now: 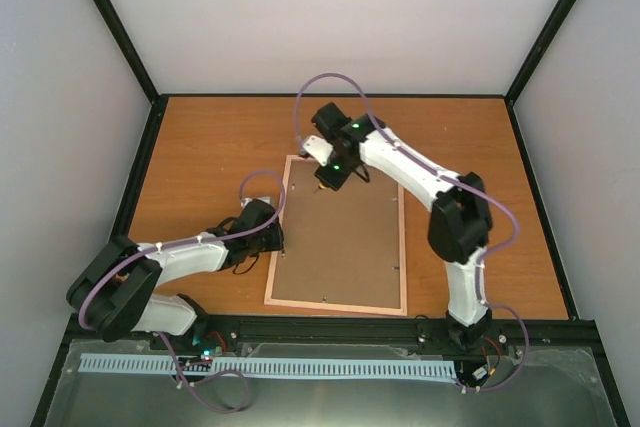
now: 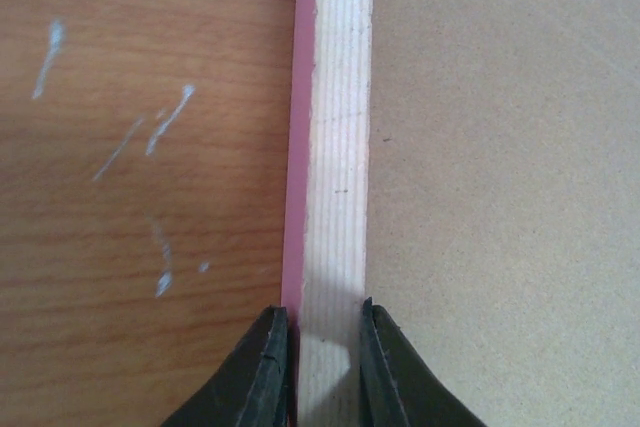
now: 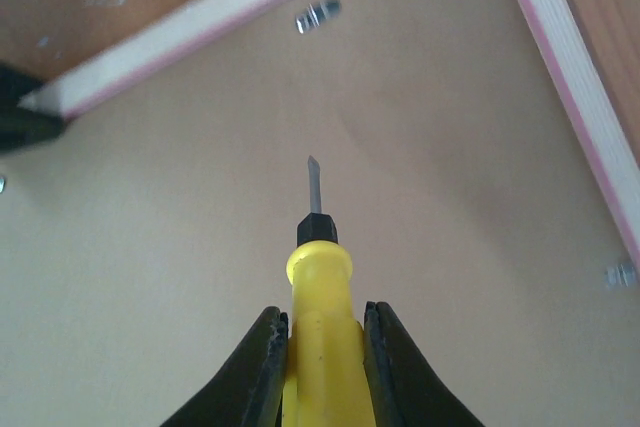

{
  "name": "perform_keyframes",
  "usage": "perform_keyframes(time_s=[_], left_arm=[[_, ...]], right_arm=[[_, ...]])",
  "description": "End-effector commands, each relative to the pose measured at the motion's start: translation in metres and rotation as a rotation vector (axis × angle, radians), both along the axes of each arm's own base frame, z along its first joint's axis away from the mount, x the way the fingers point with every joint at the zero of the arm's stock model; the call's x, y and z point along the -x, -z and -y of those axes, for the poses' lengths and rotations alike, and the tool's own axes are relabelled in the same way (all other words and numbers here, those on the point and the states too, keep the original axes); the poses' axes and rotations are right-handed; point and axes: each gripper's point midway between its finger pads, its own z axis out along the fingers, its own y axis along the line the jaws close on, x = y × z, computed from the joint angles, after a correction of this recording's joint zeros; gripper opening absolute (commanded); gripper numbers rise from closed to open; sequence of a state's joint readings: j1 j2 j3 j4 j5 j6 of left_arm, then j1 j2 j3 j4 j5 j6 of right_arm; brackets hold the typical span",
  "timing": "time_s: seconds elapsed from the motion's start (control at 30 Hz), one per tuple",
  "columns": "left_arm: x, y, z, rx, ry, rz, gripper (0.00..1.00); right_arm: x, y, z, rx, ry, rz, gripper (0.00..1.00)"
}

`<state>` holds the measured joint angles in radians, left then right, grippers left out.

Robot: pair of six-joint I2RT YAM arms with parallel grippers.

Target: Take the photo out of the frame

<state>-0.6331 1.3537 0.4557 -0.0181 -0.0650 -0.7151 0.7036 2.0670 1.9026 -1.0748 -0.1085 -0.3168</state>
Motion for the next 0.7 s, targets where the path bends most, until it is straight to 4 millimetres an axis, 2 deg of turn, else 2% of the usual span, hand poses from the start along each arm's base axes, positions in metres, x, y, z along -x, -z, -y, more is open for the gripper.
perform_keyframes(time_s=[0.0,0.1,0.13,0.17,0.3,0.47,0.53,0.6,0.67], left_arm=[[-0.002,-0.017,-0.02,0.005,-0.165,0.001,0.01],[-0.001,-0.029,-0.033,0.028,-0.26,0.021,0.01],[-0.002,-0.033,-0.034,0.043,-0.281,0.031,0.01],[-0.003,-0.036,-0.033,0.062,-0.295,0.034,0.01],[-0.005,-0.041,-0.01,0.188,-0.271,-0.003,0.01],[0.009,-0.029,0.017,0.224,-0.24,-0.071,0.03],[0.012,-0.028,0.022,0.192,-0.227,-0.09,0.16],[0.017,-0.03,0.019,0.151,-0.217,-0.111,0.32],[0.018,-0.043,0.014,0.128,-0.204,-0.087,0.42]], right_arm=[[0.012,-0.035,0.032,-0.095,0.026,0.054,0.03],[0.015,-0.041,0.06,-0.153,0.075,0.094,0.03],[0.014,-0.05,0.067,-0.207,0.094,0.128,0.03],[0.016,-0.049,0.074,-0.237,0.111,0.128,0.03],[0.025,-0.056,0.101,-0.331,0.157,0.108,0.03],[0.033,-0.07,0.128,-0.405,0.207,0.194,0.03],[0.036,-0.073,0.136,-0.425,0.223,0.233,0.03],[0.042,-0.073,0.139,-0.46,0.228,0.252,0.03],[0.054,-0.07,0.139,-0.491,0.189,0.264,0.03]])
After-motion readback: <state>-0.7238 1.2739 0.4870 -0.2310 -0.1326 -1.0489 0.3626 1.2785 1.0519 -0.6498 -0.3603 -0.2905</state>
